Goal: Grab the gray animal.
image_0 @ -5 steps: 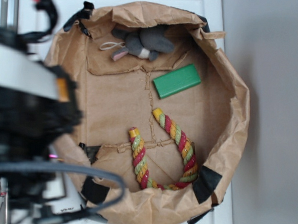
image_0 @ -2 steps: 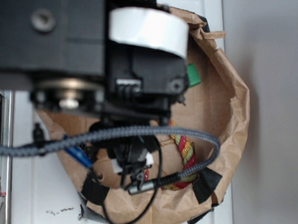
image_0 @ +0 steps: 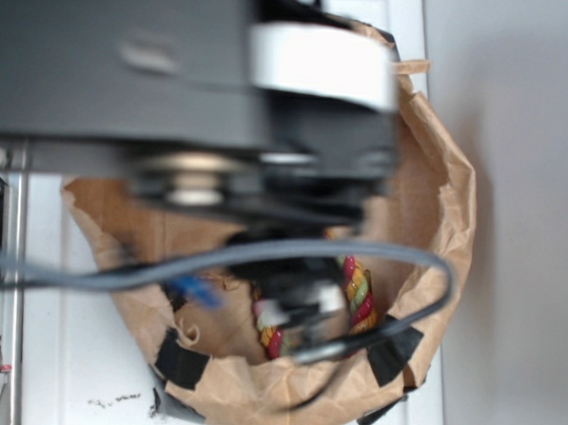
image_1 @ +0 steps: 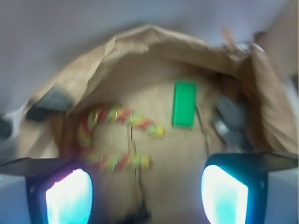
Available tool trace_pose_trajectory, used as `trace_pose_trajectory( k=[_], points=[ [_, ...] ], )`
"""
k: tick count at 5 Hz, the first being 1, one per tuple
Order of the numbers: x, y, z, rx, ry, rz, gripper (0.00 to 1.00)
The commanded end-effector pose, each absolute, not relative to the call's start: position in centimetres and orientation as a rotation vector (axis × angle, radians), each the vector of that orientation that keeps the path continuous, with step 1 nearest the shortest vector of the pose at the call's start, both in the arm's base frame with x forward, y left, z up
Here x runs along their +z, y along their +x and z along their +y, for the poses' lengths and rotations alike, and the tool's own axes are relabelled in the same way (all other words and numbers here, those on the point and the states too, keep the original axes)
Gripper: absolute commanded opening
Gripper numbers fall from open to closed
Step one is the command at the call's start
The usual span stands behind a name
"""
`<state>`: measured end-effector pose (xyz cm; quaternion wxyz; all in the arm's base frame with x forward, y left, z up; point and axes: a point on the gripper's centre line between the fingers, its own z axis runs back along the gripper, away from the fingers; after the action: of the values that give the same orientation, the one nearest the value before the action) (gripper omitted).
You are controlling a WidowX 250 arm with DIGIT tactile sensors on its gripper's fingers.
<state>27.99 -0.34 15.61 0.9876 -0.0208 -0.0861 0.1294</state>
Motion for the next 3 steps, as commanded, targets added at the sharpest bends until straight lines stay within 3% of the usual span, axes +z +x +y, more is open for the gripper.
trace_pose_trajectory(
  k=[1,3],
  points=[
    [11.7,31.2,1.6,0.319,-0.051,-0.252,1.0],
    [8.1,32.6,5.1,0.338,0.027,-0.304,1.0]
  ],
)
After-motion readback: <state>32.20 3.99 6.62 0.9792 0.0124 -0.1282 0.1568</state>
